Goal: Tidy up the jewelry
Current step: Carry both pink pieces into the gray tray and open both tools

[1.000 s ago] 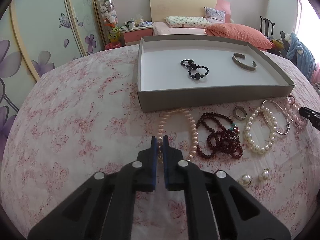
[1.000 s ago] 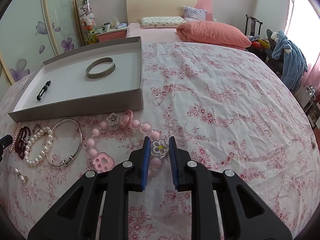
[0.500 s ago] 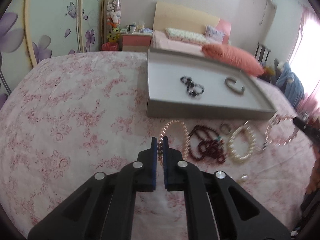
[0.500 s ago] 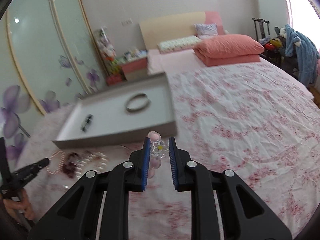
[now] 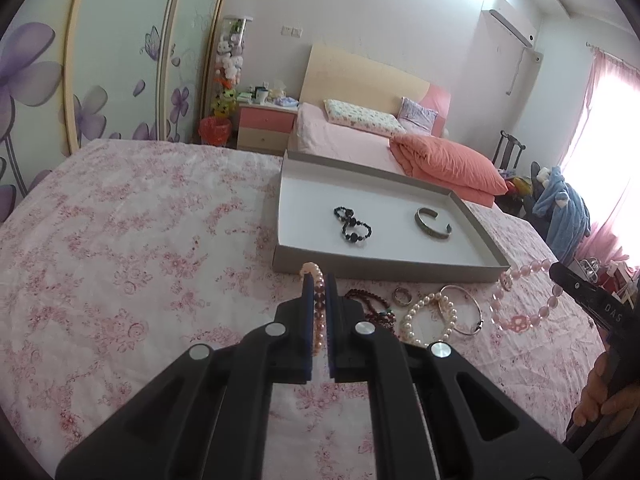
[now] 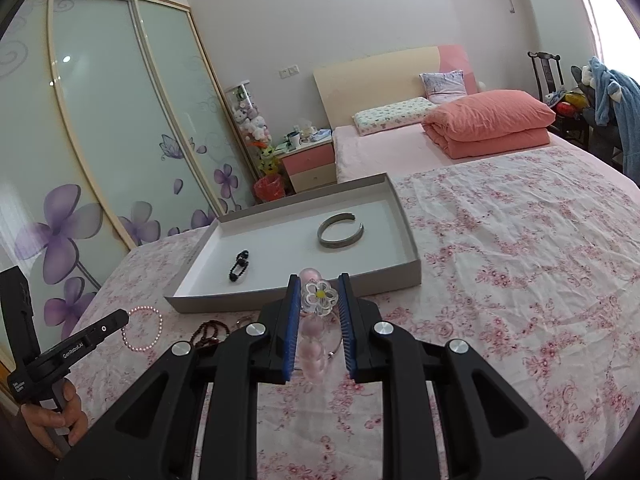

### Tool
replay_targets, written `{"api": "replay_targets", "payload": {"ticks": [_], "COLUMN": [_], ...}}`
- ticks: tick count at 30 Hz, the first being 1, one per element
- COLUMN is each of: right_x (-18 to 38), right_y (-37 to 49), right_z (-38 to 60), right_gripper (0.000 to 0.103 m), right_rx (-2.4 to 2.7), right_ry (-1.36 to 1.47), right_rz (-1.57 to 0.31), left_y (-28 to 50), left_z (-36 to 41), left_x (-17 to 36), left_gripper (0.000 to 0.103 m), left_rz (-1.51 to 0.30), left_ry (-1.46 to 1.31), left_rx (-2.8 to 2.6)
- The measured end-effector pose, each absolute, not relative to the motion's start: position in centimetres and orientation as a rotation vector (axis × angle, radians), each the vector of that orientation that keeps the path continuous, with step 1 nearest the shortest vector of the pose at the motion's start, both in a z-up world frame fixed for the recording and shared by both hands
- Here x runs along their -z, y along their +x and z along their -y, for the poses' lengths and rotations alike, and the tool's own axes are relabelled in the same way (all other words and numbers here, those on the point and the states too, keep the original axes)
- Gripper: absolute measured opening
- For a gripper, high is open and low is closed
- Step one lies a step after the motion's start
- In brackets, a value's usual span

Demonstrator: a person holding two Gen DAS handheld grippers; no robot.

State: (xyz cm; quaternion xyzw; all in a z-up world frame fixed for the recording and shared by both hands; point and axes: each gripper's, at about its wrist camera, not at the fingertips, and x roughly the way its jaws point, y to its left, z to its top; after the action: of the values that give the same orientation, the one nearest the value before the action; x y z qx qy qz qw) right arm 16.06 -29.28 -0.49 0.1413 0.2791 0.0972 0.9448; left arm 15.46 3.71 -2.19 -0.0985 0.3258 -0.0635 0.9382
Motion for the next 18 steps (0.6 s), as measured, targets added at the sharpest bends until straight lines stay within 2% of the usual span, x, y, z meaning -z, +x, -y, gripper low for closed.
{"api": "replay_targets", "payload": {"ticks": [18], "right_x": [-2.8], "right_y": [12.1], "right_z": [26.1], "right_gripper": [0.02], "right_rx": [-0.163], "right_ry": [0.174], "right_rz": [-0.375], "left_y": [11.7], "left_z": [-0.4], "left_x": [-1.9], "left_gripper": [0.006], "left_rz": [-0.46], "left_ry": [-0.075], "left_rx": [0.078]}}
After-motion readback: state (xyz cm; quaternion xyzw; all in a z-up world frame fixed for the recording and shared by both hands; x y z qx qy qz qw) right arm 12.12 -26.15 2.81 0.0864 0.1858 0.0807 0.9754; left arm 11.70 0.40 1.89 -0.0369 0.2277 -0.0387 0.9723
